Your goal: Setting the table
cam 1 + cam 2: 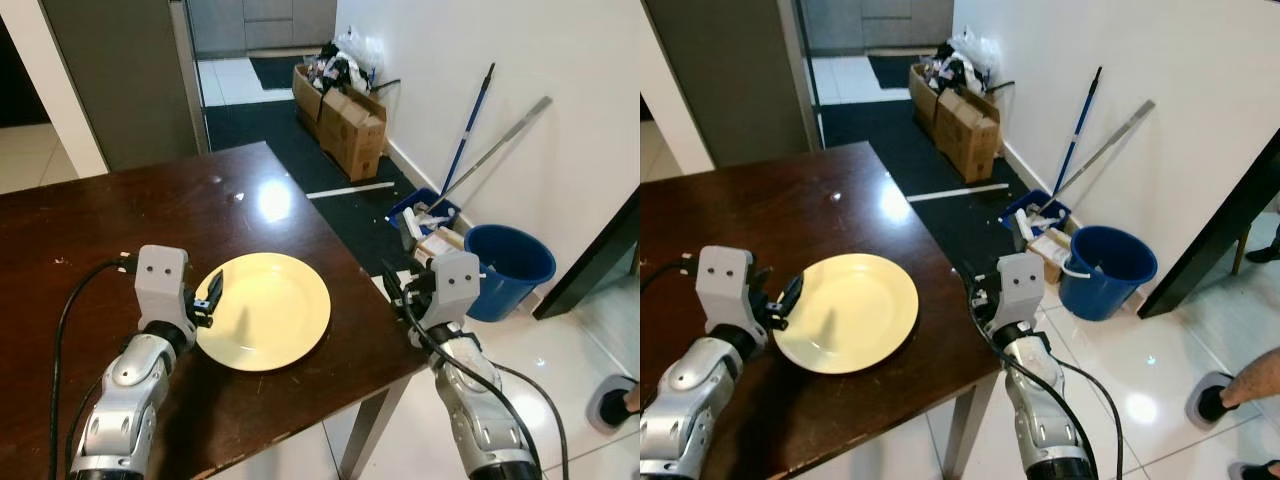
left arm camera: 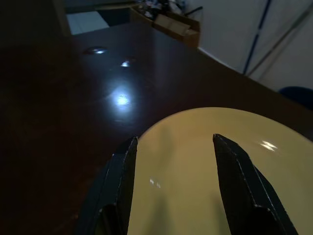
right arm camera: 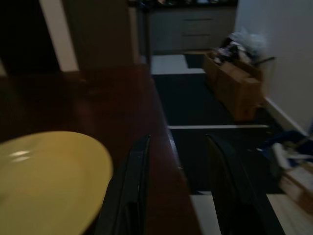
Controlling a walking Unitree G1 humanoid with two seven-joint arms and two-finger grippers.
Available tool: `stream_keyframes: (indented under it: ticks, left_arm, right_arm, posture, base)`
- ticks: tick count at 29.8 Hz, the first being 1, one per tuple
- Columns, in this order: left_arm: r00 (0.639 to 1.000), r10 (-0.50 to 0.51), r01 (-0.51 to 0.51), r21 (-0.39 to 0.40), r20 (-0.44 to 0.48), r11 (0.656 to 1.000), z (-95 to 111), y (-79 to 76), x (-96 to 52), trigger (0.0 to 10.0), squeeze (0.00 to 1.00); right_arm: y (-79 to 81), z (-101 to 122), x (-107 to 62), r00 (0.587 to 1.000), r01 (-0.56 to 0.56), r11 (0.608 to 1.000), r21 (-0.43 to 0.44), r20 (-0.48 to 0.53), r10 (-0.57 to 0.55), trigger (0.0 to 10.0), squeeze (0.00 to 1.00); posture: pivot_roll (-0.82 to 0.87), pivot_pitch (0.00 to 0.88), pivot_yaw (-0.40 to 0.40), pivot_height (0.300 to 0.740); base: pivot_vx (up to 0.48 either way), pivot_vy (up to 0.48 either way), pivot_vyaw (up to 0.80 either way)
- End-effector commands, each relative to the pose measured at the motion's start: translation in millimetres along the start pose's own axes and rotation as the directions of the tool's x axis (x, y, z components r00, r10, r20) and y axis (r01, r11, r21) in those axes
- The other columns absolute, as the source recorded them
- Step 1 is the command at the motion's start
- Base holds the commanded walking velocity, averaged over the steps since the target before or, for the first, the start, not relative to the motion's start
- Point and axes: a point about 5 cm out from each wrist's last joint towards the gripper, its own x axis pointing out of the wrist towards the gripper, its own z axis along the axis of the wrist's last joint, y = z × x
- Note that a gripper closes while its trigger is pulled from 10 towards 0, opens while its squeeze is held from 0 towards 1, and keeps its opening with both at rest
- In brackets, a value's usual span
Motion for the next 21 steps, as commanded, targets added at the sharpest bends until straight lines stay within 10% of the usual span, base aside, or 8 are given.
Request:
stream_keyframes:
  ticks: [1,13,21]
  left_arm:
    - [0.999,-0.017,0.017,-0.017,-0.044,1.000,-9,-0.4,-2.5,10.0,0.00]
    - [0.979,-0.002,-0.015,-0.082,-0.202,0.996,-49,-8.4,24.6,10.0,0.00]
    - [0.966,0.066,-0.076,-0.031,-0.250,0.997,-63,9.0,13.5,10.0,0.00]
  right_arm:
    - [1.9,-2,-1.7,1.000,-0.012,1.000,0.026,-0.012,0.012,10.0,0.00]
    - [29.8,10,19.1,0.989,-0.150,0.945,0.290,0.031,0.147,10.0,0.00]
    - [30.9,17,24.2,0.985,-0.170,0.942,0.290,0.051,0.162,10.0,0.00]
  posture:
    - [0.04,0.000,0.065,0.740]
    - [0.04,0.016,0.077,0.740]
    - [0.03,0.029,0.085,0.740]
  base:
    - [0.000,0.000,0.00]
    - [0.000,0.000,0.00]
    - [0.000,0.000,0.00]
